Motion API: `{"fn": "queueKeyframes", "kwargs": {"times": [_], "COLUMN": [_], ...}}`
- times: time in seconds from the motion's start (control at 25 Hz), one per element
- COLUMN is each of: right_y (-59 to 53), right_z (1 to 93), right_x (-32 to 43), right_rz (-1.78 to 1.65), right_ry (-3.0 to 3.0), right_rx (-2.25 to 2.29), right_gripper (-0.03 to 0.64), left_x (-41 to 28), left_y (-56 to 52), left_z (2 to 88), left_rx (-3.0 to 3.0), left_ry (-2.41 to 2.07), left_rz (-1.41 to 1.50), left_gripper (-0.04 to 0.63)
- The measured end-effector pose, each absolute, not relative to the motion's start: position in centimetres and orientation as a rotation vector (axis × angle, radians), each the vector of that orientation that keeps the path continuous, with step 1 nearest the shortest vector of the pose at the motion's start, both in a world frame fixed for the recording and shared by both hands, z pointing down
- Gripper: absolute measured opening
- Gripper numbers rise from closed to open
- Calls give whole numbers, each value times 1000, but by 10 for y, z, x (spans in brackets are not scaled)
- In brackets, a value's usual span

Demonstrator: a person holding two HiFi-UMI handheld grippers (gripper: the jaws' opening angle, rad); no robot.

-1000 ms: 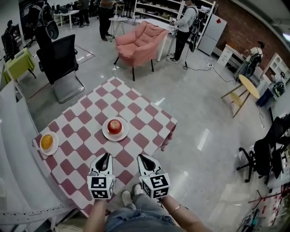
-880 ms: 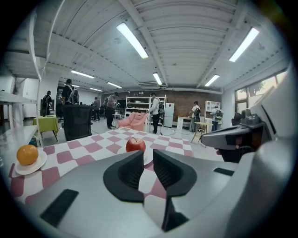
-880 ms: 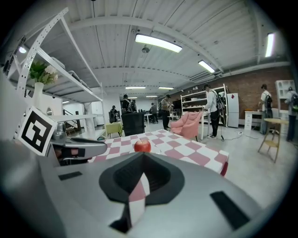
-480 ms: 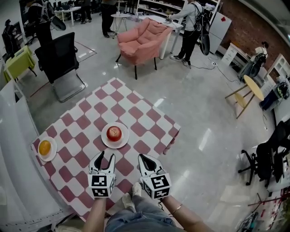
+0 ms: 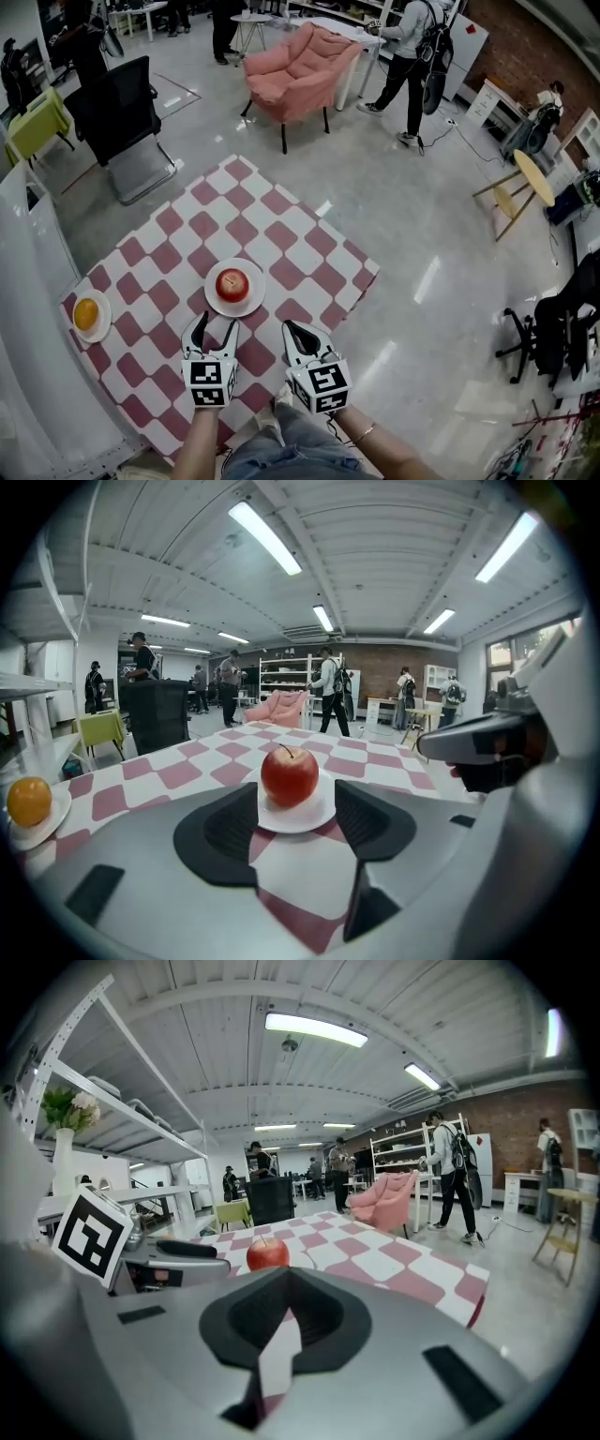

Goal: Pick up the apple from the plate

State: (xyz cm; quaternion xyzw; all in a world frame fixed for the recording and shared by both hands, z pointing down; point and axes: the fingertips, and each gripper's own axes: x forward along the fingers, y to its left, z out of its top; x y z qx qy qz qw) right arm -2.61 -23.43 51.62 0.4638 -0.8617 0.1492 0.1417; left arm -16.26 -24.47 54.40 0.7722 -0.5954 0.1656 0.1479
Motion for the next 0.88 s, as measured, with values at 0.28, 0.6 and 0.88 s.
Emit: {"fn": "queueKeyframes", "kwargs": {"times": [0.28,0.6,0.88], "right_y": [-251,-263,-274], "right_z": [526,535,543], "right_x": [-26,-22,-22], "right_rz": [459,489,510], "right_ry": [-2487,-2478,-2471], "right_rx": [1322,1307,1298], "right_gripper": [9,9,9], "left_x": [-159,-153,-150], "left_y": [-263,-281,-296], "left_z": [556,568,576], "left_rx": [2188,2164,2167], "left_ry": [-1714,-1723,-1728], "left_rz": [484,528,573], "left_gripper": [295,331,350]}}
